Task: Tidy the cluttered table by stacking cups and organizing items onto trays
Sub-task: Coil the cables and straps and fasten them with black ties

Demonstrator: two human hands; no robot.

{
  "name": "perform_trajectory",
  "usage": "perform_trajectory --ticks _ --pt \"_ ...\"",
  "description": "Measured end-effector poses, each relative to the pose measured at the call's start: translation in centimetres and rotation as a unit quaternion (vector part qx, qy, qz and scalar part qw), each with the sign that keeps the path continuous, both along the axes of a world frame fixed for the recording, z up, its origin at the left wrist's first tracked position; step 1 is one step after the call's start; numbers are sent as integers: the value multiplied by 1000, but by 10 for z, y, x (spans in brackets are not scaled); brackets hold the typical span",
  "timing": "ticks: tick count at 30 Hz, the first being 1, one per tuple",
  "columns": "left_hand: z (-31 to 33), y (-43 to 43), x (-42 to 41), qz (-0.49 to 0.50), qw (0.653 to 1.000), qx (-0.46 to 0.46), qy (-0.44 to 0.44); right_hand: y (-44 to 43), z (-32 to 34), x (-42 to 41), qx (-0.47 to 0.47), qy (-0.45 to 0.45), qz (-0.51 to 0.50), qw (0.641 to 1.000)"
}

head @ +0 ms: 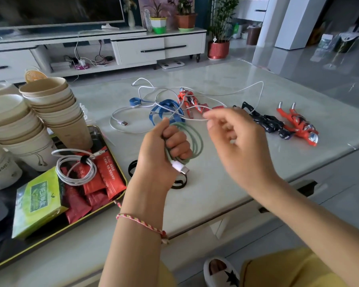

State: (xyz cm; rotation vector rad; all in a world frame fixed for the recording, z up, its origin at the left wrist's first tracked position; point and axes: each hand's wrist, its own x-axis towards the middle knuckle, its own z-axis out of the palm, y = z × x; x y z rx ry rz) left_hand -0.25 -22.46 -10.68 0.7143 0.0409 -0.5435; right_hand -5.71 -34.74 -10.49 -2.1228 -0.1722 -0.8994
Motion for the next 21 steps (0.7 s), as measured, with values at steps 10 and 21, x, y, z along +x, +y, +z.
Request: perform_trajectory --ticks 10,21 --pt "-1 -22 -13 -73 995 69 -22 18 -24 13 292 205 61 932" --pt "-12 -21 -13 174 829 493 -195 31 -34 23 226 131 -6 965"
